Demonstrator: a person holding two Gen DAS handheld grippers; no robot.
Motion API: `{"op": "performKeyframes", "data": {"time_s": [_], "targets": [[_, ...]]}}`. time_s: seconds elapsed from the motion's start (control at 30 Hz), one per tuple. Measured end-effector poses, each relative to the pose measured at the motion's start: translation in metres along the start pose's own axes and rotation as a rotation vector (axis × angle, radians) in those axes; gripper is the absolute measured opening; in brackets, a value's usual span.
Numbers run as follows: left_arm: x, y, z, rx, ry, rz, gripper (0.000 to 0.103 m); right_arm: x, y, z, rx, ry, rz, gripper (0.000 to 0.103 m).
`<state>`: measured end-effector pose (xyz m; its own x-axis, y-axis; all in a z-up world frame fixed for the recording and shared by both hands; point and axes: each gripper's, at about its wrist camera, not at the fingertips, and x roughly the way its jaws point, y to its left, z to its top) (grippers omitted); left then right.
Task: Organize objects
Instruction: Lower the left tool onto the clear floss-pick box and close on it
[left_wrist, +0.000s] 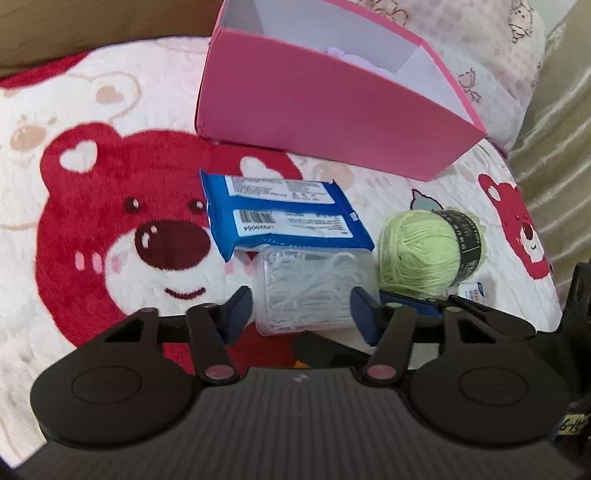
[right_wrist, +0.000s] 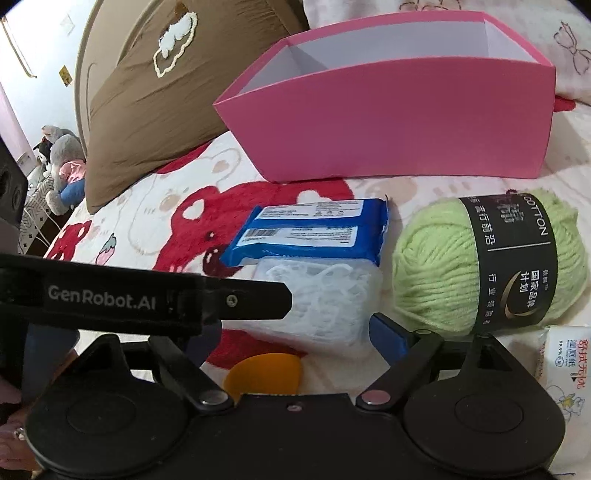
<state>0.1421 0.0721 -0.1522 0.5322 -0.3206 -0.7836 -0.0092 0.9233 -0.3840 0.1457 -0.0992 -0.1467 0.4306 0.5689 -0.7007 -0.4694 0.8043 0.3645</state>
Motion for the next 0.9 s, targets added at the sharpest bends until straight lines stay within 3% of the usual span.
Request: {"op": "performKeyframes", "data": {"time_s": [0.27, 0.63, 0.9], "targets": [[0.007, 0.010, -0.003, -0.084, -0.011, -0.036, 0.046, 0.011, -0.009, -0.001, 0.021, 0.014, -0.033, 0.080], [0.022, 0.000, -0.002, -0.057, -0.010, 0.023, 0.051, 0.019, -0.001, 0.000, -0.041, 0.019, -0.056, 0.091], [0.018, 0.000, -0.003, -0.057, 0.003, 0.019, 0.049, 0.016, -0.004, -0.002, -0.043, -0.008, -0.042, 0.091]]}}
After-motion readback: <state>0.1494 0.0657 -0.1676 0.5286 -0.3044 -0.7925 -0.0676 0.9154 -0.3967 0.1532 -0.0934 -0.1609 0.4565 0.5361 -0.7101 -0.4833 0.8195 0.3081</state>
